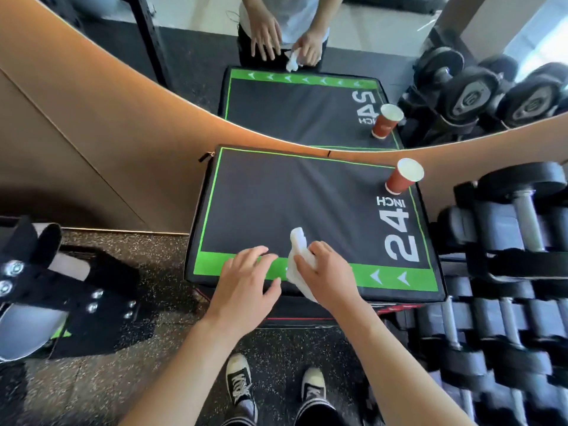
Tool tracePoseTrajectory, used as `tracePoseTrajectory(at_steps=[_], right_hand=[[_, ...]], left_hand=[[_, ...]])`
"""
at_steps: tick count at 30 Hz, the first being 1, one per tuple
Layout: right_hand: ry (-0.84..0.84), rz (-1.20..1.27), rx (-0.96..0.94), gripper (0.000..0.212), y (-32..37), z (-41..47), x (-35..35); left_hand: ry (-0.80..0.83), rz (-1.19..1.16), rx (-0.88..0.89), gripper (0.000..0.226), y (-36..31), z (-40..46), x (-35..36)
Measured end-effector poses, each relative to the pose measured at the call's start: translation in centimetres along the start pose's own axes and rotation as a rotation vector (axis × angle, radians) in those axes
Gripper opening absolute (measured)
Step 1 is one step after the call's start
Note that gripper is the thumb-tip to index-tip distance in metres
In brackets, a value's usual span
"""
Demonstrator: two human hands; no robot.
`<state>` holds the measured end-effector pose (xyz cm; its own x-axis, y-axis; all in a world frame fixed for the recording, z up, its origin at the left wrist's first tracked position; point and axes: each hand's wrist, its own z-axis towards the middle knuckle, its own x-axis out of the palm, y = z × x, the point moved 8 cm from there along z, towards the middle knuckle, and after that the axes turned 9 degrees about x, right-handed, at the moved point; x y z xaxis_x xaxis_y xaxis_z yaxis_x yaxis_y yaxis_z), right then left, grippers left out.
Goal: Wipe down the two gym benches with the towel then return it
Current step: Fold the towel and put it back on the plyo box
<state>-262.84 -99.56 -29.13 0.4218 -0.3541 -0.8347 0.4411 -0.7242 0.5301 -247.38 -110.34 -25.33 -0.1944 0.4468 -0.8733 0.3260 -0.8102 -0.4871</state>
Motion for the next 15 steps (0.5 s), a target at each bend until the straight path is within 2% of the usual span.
tracePoseTrajectory(at_steps=[5, 8, 12, 15], right_hand=[[-0.068, -0.127, -0.043, 0.035, -0.1, 2.6, 0.9], [-0.013, -0.211, -0.065, 0.032, -1.0, 3.7, 2.4], [0.041, -0.194, -0.030, 0.035, -2.1, 4.2, 3.4], [0.082, -0.085, -0.041, 0.042, -2.7, 4.0, 2.7]], left_hand=[[0.038, -0.015, 0.020, 0.045, 1.0, 1.0, 2.0], [0.048, -0.022, 0.007, 0.045, 1.4, 1.6, 3.0], [0.075, 0.006, -0.002, 0.046, 1.2, 2.6, 3.9], [0.081, 0.017, -0.004, 0.045, 0.6, 3.5, 4.6]])
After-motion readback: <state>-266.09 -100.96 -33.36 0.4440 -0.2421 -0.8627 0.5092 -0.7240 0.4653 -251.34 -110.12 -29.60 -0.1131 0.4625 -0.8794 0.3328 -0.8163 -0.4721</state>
